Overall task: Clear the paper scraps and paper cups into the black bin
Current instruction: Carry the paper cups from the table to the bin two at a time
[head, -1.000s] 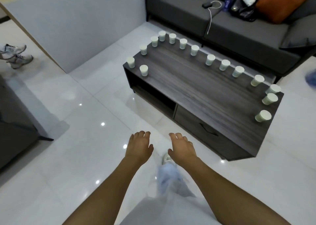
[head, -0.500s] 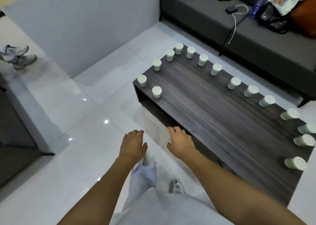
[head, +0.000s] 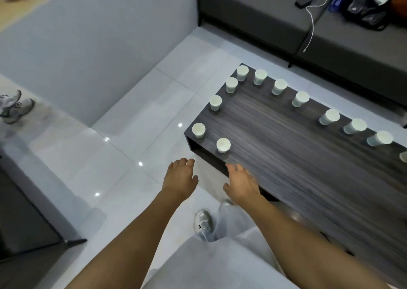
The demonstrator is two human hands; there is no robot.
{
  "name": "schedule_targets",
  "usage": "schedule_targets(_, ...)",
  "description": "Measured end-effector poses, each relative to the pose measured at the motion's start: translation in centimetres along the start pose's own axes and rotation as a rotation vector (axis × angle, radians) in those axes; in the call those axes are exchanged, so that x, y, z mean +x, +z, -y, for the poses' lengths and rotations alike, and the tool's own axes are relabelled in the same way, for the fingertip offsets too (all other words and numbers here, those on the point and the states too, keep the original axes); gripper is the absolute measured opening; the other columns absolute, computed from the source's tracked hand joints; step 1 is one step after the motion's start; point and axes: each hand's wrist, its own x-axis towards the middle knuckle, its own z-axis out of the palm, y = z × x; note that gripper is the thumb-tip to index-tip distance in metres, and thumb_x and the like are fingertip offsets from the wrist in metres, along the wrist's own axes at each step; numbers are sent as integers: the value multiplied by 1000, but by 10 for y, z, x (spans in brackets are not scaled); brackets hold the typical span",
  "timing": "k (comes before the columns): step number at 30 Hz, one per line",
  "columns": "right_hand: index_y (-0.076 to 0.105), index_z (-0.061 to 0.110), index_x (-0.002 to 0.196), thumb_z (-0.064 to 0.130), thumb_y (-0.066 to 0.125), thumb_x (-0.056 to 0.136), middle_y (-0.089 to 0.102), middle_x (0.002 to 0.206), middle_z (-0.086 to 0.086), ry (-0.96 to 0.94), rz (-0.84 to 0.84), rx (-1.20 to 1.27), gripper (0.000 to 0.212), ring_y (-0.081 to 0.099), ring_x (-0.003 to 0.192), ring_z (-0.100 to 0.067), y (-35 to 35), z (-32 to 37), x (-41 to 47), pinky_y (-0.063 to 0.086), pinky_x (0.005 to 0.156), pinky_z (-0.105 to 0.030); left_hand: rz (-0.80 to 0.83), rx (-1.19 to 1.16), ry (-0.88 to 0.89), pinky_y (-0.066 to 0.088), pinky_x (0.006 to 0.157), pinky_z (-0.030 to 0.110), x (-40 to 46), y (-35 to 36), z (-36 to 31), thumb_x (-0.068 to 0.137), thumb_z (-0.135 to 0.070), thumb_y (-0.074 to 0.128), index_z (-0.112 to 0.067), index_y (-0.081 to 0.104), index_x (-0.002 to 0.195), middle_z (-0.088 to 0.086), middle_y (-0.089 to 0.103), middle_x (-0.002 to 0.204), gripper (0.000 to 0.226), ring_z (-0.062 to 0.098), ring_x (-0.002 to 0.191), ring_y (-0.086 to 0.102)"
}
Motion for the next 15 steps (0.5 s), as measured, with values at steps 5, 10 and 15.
schedule_targets(5, 29, 21, 144, 31, 57, 93, 35, 145, -6, 77, 48, 40, 59, 37, 130, -26, -12, 1, 49, 38, 103, -41, 60, 22, 34, 30, 107, 32, 63, -12, 12, 95, -32, 46, -12, 38, 139, 7, 47, 135, 49, 25, 122, 44)
schedule_targets(10, 26, 20, 144, 31, 59, 92, 34, 143, -7, 122, 63, 71, 63, 37, 129, -27, -22, -6, 111, 39, 102, -40, 92, 36, 45, 31, 106, 31, 135, -18, 15, 95, -32, 46, -13, 37, 140, 6, 47, 135, 50, 24, 123, 43)
schedule_targets(15, 26, 22, 144, 30, 58, 91, 31, 146, -8, 179, 112, 122, 62, 35, 130, -29, -22, -11, 167, 37, 102, -41, 153, 63, 38, 31, 107, 30, 198, -16, 17, 95, -30, 46, -12, 38, 139, 7, 46, 136, 48, 24, 123, 42)
